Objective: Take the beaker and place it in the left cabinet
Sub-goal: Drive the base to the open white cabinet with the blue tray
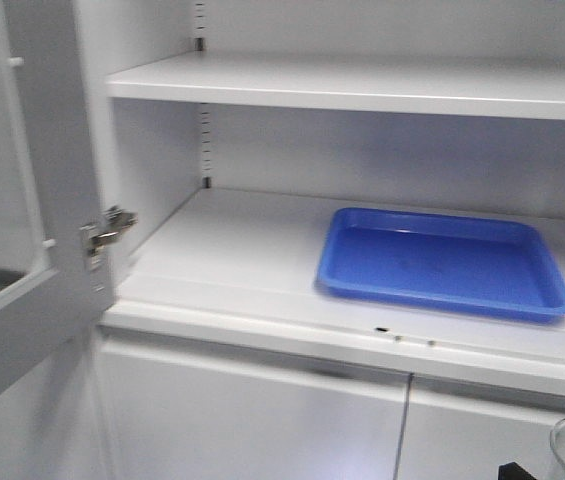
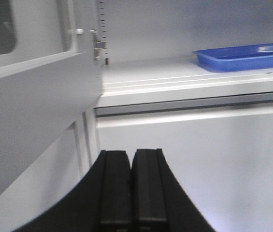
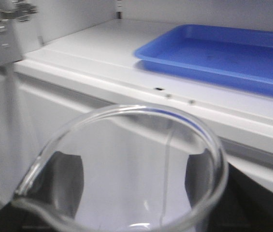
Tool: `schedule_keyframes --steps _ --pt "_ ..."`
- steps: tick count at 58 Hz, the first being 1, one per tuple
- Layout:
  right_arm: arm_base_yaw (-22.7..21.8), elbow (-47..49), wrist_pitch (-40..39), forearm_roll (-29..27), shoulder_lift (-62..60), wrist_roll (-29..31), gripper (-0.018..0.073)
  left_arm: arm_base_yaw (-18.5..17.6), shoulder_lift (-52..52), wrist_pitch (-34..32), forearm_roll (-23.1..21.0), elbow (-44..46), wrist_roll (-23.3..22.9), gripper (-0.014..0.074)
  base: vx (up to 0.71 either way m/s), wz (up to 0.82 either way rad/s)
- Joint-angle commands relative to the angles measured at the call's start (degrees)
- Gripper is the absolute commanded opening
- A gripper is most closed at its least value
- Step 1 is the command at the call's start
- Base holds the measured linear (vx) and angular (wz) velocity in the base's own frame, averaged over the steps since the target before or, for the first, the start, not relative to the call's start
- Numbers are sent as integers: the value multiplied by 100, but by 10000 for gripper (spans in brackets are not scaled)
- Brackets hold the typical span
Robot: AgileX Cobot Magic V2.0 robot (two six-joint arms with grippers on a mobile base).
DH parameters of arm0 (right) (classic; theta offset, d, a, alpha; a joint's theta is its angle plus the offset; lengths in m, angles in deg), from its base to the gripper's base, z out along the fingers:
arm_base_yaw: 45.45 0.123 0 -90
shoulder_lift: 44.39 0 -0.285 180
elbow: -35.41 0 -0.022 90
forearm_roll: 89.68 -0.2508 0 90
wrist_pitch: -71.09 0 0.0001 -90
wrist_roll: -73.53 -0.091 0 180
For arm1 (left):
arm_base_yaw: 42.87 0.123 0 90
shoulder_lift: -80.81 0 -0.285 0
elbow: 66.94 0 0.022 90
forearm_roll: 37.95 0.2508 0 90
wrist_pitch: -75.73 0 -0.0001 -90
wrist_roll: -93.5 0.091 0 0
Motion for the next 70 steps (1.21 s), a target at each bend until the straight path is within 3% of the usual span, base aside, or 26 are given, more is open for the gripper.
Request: schedule_keyframes --steps 1,70 --pt "-17 169 -119 101 -20 -12 -4 -20 102 -479 -42 -94 -20 1 28 -47" --pt "-17 169 -127 101 -20 -12 -4 -20 102 -479 -42 -94 -20 1 20 -19"
